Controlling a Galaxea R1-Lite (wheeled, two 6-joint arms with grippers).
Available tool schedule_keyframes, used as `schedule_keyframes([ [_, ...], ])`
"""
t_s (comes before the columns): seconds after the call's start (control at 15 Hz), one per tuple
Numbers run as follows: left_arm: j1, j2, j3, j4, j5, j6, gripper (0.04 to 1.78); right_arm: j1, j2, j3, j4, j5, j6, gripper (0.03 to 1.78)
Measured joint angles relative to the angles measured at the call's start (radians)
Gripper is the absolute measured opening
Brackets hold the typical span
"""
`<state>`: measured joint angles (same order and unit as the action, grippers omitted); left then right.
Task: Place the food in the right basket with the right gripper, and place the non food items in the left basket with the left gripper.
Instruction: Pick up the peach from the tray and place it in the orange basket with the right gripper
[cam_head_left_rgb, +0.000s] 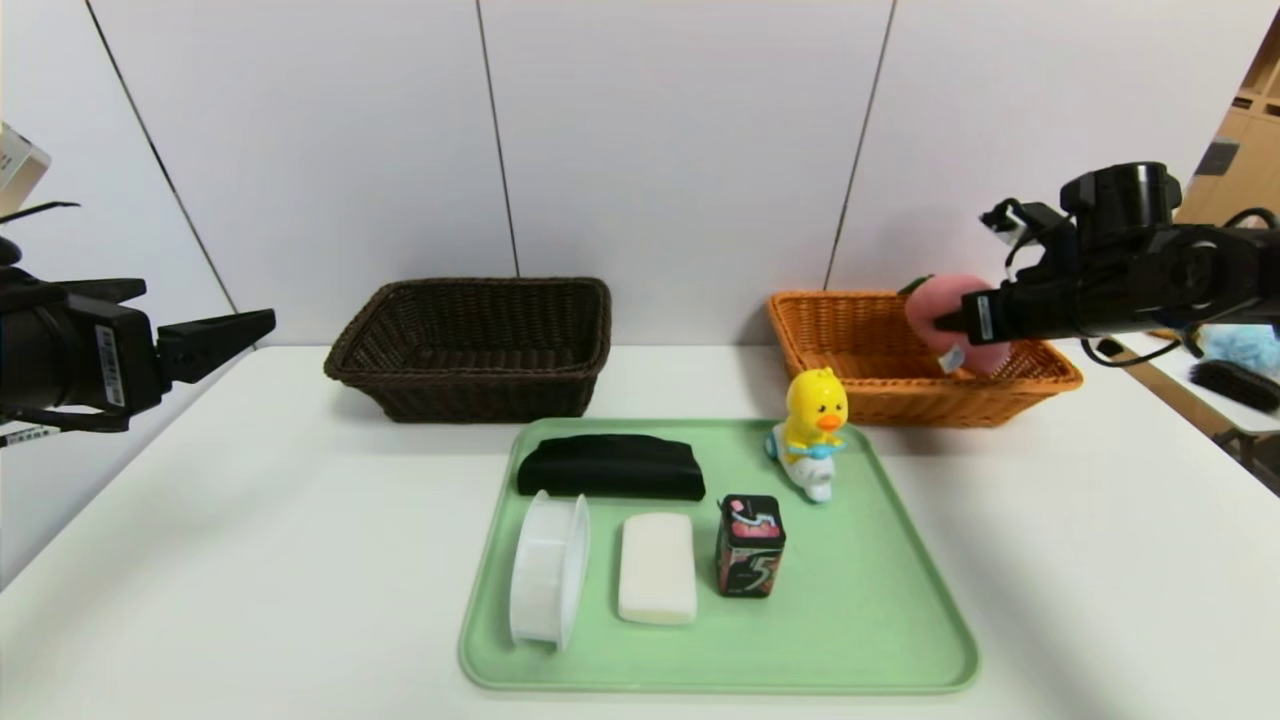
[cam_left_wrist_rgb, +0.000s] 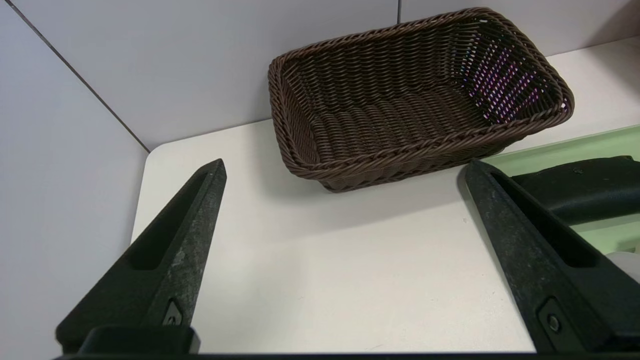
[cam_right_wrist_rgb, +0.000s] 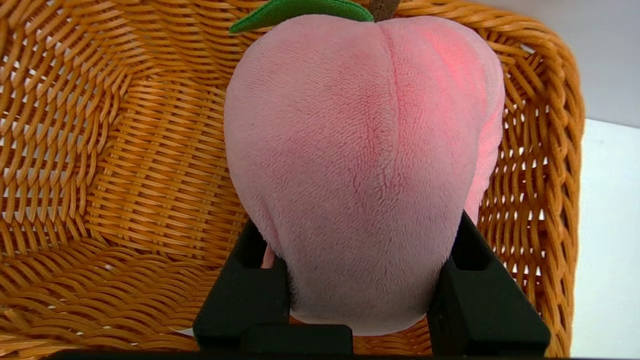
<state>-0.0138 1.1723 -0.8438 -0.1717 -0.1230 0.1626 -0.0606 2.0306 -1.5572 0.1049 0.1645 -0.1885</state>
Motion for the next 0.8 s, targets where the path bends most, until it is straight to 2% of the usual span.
schedule_keyframes([
  [0.2, 0.000, 0.000, 0.000, 0.000, 0.000, 0.002, 1.69, 0.002, 0.011, 0.001, 0.002, 0.000, -0.001, 0.75],
  [0.47, 0.000, 0.000, 0.000, 0.000, 0.000, 0.002, 1.69, 0.005, 0.019, 0.003, -0.012, 0.000, 0.016, 1.15],
  [0.67, 0.000, -0.001, 0.000, 0.000, 0.000, 0.001, 1.69, 0.004, 0.005, 0.008, -0.007, -0.004, 0.018, 1.33],
  [0.8, 0.000, -0.003, 0.000, 0.000, 0.000, 0.003, 1.69, 0.005, -0.014, 0.012, -0.006, -0.034, 0.016, 1.42],
])
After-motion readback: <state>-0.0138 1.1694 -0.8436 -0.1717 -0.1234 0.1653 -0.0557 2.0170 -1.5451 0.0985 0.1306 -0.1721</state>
